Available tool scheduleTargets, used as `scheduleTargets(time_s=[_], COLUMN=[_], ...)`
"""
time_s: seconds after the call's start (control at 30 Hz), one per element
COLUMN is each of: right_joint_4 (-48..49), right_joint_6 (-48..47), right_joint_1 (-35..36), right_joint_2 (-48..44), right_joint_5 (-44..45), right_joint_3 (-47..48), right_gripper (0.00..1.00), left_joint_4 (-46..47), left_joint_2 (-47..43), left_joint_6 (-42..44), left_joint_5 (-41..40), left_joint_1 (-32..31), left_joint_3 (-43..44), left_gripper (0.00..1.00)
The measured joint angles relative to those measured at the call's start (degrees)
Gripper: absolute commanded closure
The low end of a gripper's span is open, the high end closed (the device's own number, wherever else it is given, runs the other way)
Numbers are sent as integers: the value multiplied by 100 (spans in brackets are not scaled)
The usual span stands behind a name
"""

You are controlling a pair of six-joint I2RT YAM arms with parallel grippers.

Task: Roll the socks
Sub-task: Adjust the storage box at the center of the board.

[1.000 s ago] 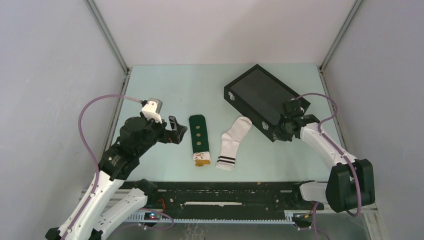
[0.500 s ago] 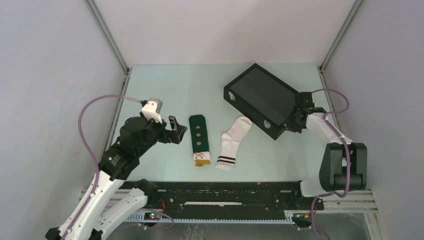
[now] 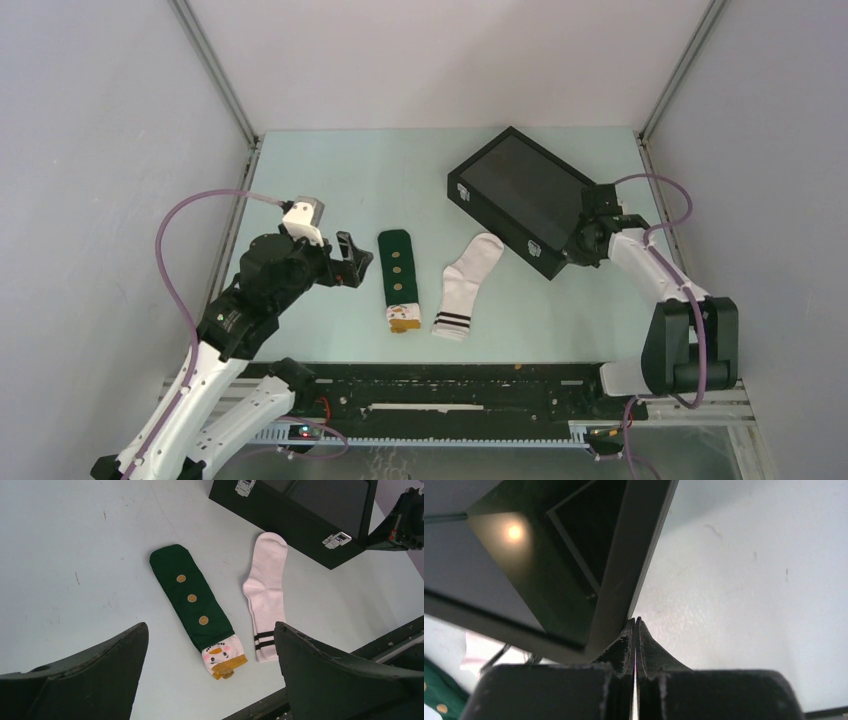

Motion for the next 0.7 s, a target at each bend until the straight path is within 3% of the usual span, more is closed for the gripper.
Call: scheduleTargets(time_s=[0.33, 0.7], right_joint_4=[-638, -509], right_joint_6=[68, 256], right_joint_1=[857, 1036], right_joint_2=[-1038, -658], right_joint_5=[214, 83], right_joint_3=[-74, -122], right_gripper=[100, 100], left_joint_4=[4, 7], left_joint_2=[13, 142], left_joint_6=[7, 46], left_joint_5=[2, 13], left_joint_1=[2, 0], left_joint_3=[0, 0], left_gripper=[0, 0])
